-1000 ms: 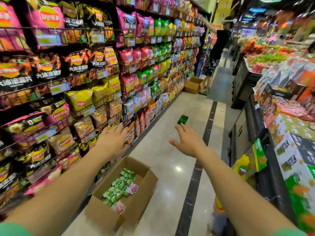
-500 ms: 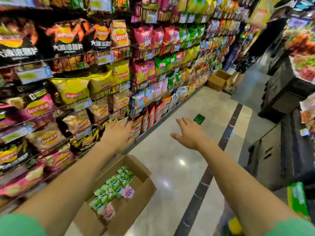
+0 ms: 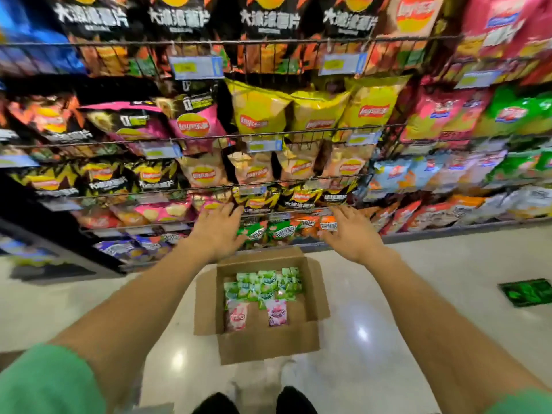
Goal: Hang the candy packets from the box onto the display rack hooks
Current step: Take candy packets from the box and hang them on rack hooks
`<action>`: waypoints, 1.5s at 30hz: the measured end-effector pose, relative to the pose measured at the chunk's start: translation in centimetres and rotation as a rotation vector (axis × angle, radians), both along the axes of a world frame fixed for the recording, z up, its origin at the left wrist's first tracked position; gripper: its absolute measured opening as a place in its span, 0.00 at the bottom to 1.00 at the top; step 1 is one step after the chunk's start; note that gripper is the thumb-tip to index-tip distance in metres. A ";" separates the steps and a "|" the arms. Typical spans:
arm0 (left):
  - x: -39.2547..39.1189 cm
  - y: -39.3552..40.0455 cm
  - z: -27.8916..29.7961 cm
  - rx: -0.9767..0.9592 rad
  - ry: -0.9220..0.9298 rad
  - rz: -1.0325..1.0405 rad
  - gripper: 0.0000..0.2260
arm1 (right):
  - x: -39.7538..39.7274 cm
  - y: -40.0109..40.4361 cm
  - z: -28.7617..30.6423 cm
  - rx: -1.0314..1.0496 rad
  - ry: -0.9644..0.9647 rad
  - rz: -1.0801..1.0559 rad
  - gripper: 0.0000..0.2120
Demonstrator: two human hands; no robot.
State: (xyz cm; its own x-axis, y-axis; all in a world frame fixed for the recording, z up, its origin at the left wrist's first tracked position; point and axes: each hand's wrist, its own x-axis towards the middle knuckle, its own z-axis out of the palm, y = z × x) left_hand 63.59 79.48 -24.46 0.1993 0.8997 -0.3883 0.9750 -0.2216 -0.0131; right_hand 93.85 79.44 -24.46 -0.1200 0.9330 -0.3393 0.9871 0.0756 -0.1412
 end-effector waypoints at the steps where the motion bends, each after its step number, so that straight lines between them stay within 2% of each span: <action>1: -0.5 -0.3 -0.9 -0.025 -0.007 0.050 0.34 | -0.2 0.9 -1.1 -0.026 0.015 0.033 0.38; 7: -2.3 -2.5 -7.3 -0.160 0.046 0.230 0.33 | -2.2 3.6 -9.3 -0.124 0.006 0.211 0.37; 12: -3.5 -2.8 -17.5 -0.222 -0.014 0.304 0.32 | -4.6 4.1 -18.8 -0.199 0.115 0.177 0.34; 16: -3.1 -2.6 -29.6 -0.282 -0.112 0.412 0.29 | -5.6 3.4 -32.3 -0.246 0.119 0.200 0.33; 19: -2.8 -3.2 -39.7 -0.344 -0.201 0.480 0.27 | -5.7 2.2 -42.7 -0.365 0.059 0.182 0.33; 22: -2.7 -4.0 -50.0 -0.413 -0.219 0.548 0.30 | -5.4 0.8 -53.5 -0.469 0.075 0.094 0.39; 24: -2.9 -4.4 -56.5 -0.440 -0.228 0.590 0.29 | -5.2 -0.3 -60.3 -0.518 0.093 0.020 0.43; 27: -3.6 -5.1 -65.0 -0.489 -0.194 0.703 0.30 | -5.4 -0.7 -68.2 -0.607 0.077 -0.111 0.28; 28: -3.8 -5.3 -67.5 -0.522 -0.180 0.752 0.31 | -5.4 -0.9 -70.6 -0.608 0.084 -0.135 0.27; 31: -4.5 -5.9 -73.8 -0.568 -0.174 0.887 0.35 | -5.5 -0.9 -76.8 -0.606 0.124 -0.187 0.31; 33: -4.9 -5.9 -77.2 -0.572 -0.176 0.951 0.37 | -5.8 -0.4 -79.0 -0.669 0.171 -0.249 0.28; 37: -5.7 -6.0 -81.6 -0.555 -0.246 1.102 0.38 | -5.6 1.3 -81.3 -0.769 0.077 -0.323 0.15; 40: -6.2 -6.4 -83.5 -0.525 -0.305 1.205 0.42 | -5.4 1.3 -84.2 -0.766 0.111 -0.501 0.20; 42: -6.0 -6.3 -83.7 -0.513 -0.351 1.216 0.42 | -6.2 0.7 -84.6 -0.743 0.148 -0.553 0.32; 45: -5.3 -6.6 -83.6 -0.497 -0.392 1.204 0.33 | -6.6 -0.5 -86.1 -0.749 0.271 -0.610 0.54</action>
